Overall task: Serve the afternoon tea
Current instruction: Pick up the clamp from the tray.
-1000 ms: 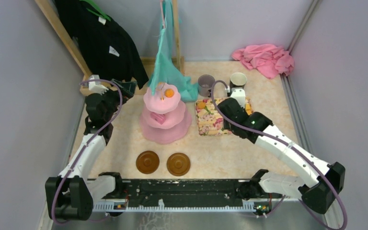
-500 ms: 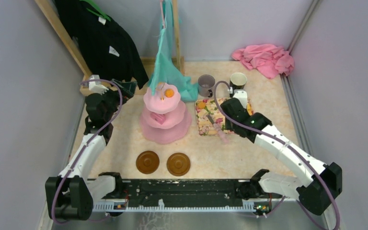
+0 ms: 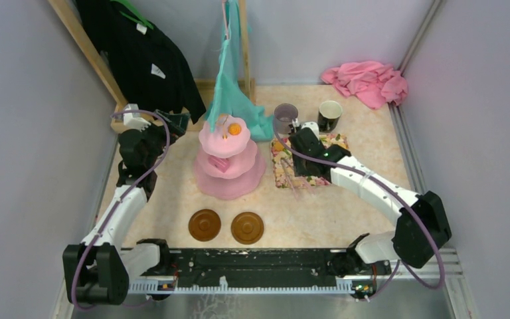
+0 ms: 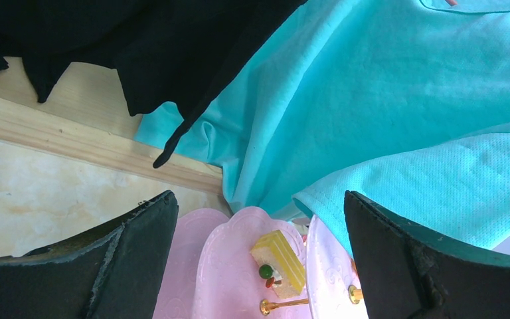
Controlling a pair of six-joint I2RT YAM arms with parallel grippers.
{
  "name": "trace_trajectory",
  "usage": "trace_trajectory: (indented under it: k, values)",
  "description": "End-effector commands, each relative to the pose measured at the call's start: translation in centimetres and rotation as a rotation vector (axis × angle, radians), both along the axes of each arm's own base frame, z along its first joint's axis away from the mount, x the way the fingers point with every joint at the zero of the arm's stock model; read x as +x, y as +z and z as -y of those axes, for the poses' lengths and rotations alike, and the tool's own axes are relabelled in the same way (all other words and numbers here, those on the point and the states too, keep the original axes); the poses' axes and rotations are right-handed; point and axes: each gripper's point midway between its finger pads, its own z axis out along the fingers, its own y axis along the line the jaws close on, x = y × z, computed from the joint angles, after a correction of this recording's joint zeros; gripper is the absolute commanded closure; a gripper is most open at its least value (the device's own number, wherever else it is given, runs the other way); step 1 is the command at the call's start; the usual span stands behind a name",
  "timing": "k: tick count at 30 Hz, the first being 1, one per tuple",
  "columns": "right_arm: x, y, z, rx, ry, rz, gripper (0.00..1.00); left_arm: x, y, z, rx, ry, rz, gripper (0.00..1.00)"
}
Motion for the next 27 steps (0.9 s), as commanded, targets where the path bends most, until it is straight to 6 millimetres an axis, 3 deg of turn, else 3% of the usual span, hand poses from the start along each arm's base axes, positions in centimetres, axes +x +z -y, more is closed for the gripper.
trace_trajectory:
  k: [1, 7, 18, 27]
  values:
    - [3.0, 2.4, -2.1, 0.058, 0.041, 0.075, 0.55, 0.2, 0.3, -0.1, 0.006, -0.001, 0.018, 0.01]
    - [4.1, 0.8, -3.5, 0.049, 0.091, 0.038, 0.54, 0.3, 0.3, -0.1, 0.006, -0.005, 0.018, 0.01]
    - [6.7, -3.1, -2.5, -0.005, 0.072, -0.032, 0.55, 0.2, 0.5, -0.1, 0.009, -0.006, 0.024, 0.01]
    - [7.2, -6.2, -2.7, 0.002, 0.087, -0.095, 0.57, 0.3, 0.5, -0.1, 0.009, -0.003, 0.022, 0.01]
